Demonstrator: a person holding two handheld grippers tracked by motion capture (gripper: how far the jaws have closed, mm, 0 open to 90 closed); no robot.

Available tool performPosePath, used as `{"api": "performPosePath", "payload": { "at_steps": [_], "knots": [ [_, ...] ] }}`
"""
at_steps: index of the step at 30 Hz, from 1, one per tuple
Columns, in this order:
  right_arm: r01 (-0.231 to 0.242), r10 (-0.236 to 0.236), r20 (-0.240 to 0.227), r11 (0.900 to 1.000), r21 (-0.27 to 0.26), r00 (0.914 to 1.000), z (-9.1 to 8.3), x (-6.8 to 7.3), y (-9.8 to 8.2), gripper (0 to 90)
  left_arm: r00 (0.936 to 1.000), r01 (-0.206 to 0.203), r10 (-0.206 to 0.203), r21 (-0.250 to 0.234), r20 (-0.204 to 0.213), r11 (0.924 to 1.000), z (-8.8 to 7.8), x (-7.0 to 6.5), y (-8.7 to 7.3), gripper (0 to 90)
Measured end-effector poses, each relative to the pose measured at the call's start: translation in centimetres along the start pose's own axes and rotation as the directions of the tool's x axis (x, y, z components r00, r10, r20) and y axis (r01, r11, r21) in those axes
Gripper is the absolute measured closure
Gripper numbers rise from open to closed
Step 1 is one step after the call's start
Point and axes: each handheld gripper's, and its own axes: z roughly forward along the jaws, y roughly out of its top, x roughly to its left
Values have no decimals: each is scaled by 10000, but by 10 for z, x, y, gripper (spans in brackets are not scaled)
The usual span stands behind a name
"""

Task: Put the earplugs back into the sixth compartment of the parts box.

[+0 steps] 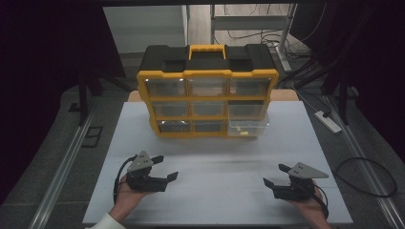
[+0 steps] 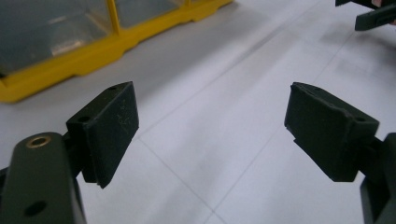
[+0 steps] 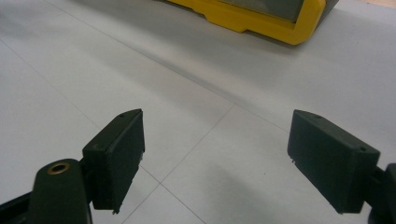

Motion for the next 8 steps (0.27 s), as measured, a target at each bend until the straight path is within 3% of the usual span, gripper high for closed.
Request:
{"api": "performPosePath", "payload": {
  "at_steps": [8],
  "knots": [
    [12,-12,22,9999,-111,10000,-1,-1,0,194,10000,40,-40,127,-59,9999,2,0,-8,168]
  ]
}}
